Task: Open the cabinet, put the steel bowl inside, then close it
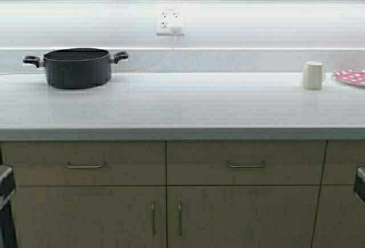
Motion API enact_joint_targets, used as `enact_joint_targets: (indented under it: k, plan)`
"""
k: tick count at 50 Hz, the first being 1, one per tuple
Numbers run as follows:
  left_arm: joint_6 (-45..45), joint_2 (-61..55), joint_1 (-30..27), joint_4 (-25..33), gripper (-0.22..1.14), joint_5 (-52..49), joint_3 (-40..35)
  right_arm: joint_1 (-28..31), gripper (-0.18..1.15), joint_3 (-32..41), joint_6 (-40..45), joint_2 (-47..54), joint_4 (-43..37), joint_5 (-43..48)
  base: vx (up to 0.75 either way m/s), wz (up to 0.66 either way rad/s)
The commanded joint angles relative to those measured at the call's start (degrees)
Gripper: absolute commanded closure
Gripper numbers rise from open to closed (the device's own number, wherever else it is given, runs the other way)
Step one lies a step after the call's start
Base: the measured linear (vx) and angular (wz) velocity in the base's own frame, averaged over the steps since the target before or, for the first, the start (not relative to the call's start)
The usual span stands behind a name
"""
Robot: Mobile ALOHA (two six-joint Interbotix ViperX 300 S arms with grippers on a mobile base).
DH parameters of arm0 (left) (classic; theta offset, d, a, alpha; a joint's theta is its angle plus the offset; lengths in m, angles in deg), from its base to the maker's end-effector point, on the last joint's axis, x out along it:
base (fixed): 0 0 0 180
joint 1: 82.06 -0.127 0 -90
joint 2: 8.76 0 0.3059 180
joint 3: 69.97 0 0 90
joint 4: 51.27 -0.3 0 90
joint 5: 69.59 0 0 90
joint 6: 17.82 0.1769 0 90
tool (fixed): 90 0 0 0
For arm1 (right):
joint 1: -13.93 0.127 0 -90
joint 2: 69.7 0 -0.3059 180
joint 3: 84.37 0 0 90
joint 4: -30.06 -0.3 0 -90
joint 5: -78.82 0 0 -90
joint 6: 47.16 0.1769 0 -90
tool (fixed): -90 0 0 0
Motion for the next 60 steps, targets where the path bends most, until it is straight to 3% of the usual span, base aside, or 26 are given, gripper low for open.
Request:
enact_joint_targets:
  k: [1,30,51,60]
  plan:
    - [-0.7,3.2,2.0,0.3,0.88,0.6,2.8,0.3,0.9,5.0,0.0,2.6,-0.2,0.8,0.18,0.0]
    - [-0.8,18.3,3.1,0.3,0.88,3.5,18.7,5.9,0.9,23.8,0.4,20.6,-0.2,-5.8,0.18,0.04]
    - [-1.1,18.9,3.0,0.4,0.88,3.1,20.0,6.1,0.9,11.4,0.1,6.7,0.1,-6.4,0.08,0.04]
    - [-1.0,18.2,3.1,0.4,0.88,3.4,20.4,6.1,0.9,10.0,-0.2,5.3,0.2,-6.4,0.01,0.01]
